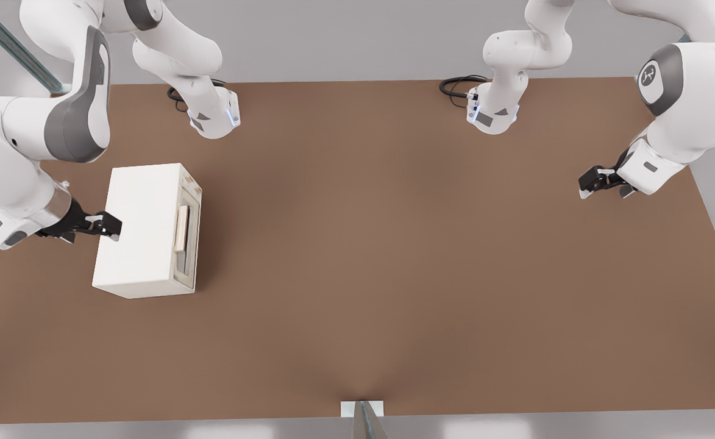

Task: Keep left arm still and open the oven door with right arm

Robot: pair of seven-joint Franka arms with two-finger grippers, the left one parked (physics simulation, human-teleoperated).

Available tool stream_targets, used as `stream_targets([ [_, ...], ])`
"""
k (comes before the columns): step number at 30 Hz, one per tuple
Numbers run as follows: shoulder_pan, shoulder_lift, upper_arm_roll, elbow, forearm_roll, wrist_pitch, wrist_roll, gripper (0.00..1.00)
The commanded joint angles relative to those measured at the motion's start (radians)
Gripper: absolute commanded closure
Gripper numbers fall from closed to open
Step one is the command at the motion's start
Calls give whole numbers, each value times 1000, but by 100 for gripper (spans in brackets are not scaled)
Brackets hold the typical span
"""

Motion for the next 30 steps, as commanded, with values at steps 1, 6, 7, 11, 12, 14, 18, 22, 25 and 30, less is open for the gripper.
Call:
stream_targets([
  [1,0,-1,0,1,-1,-1,-43,0],
  [6,55,-1,8,-30,-196,-67,-37,0],
  [7,123,1,8,-50,-324,-110,20,0],
  [11,264,48,37,-128,-509,-226,408,0],
  [12,264,42,75,-196,-518,-196,537,0],
  [14,263,41,152,-265,-547,-179,730,18],
  [18,264,47,198,-288,-547,-174,833,73],
  [22,238,51,219,-390,-553,-90,925,90],
  [25,226,50,219,-479,-599,-13,977,91],
  [30,212,56,218,-533,-630,59,981,91],
])
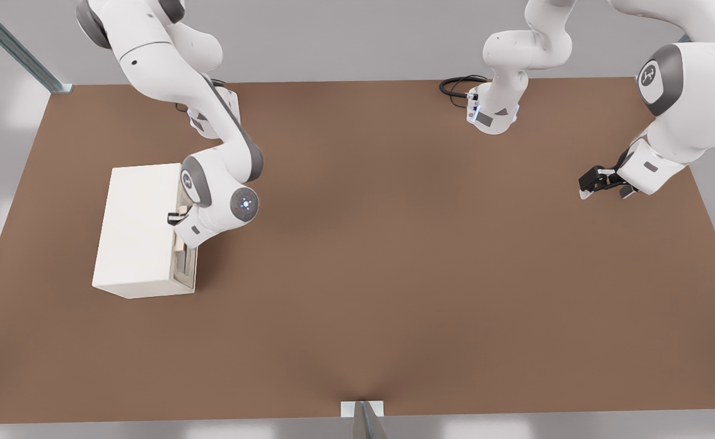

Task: Keep left arm still and open the oven door with right arm

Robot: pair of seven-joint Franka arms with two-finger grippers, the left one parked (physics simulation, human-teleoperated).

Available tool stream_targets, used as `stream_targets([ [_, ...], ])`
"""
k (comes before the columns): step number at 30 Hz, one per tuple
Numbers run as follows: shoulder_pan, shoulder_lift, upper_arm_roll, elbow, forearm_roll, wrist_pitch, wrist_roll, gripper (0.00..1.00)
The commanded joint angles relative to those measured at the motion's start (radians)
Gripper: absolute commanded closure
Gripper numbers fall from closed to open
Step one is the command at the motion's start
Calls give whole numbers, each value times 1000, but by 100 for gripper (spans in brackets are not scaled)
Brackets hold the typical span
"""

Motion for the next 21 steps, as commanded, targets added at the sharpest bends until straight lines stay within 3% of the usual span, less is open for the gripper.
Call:
stream_targets([
  [1,-3,0,-2,-16,-26,87,365,91],
  [21,-32,64,-7,-31,-52,95,389,89],
])
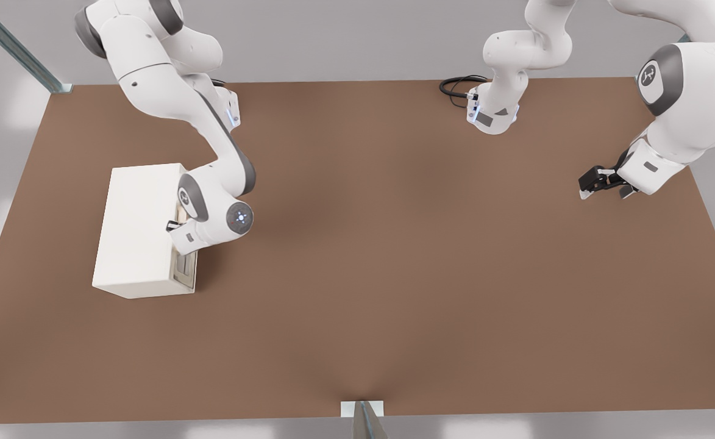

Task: Keep left arm still and open the oven door with right arm

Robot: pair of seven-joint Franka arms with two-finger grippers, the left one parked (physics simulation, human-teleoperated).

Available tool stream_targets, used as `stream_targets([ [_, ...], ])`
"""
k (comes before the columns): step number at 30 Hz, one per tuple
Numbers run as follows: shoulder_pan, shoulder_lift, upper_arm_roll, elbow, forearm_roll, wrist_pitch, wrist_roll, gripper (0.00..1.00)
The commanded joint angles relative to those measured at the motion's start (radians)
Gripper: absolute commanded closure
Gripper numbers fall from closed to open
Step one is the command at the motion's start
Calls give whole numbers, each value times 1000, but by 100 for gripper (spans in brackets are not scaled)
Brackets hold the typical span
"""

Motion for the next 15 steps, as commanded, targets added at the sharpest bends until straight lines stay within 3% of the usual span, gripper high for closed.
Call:
stream_targets([
  [1,2,1,8,-7,0,2,141,89],
  [9,3,7,11,-8,4,-1,146,89],
  [12,14,7,154,11,133,-17,351,89],
  [13,68,39,157,48,181,-12,446,89],
  [14,88,58,157,103,245,-12,465,82],
  [15,74,58,155,146,280,-8,388,25],
])
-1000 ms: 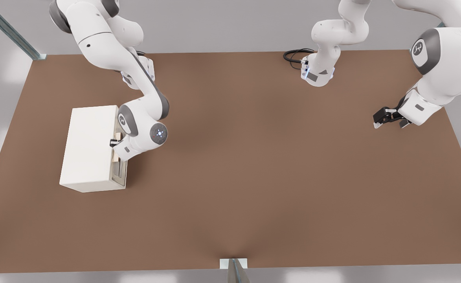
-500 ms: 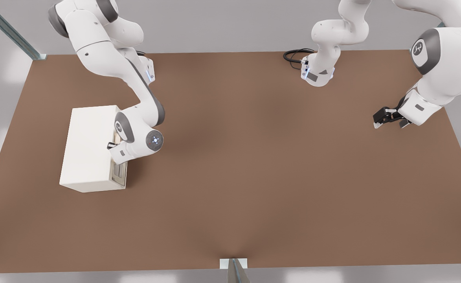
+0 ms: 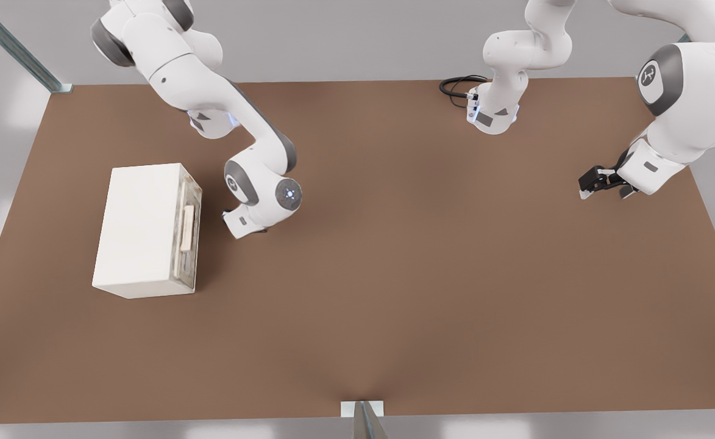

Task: Keep left arm still and open the oven door with right arm

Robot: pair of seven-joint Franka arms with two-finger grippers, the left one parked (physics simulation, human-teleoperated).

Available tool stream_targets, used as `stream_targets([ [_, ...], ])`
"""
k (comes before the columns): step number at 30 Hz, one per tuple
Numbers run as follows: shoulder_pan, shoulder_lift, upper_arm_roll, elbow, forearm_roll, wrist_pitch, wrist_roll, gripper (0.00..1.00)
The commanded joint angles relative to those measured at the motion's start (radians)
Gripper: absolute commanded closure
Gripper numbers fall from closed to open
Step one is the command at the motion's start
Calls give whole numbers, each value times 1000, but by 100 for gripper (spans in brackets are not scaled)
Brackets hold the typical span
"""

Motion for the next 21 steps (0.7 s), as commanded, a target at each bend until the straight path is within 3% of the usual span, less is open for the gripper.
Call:
stream_targets([
  [1,-26,11,4,65,147,7,33,0],
  [2,-87,9,2,145,265,-8,-164,0],
  [7,-219,-11,-16,435,290,-137,-784,0],
  [8,-178,-109,-149,425,395,-134,-879,0],
  [9,-90,-205,-347,375,500,-131,-942,0],
  [11,-119,-250,-363,374,501,-142,-954,0],
  [21,-150,-219,-363,415,492,-176,-956,0],
])
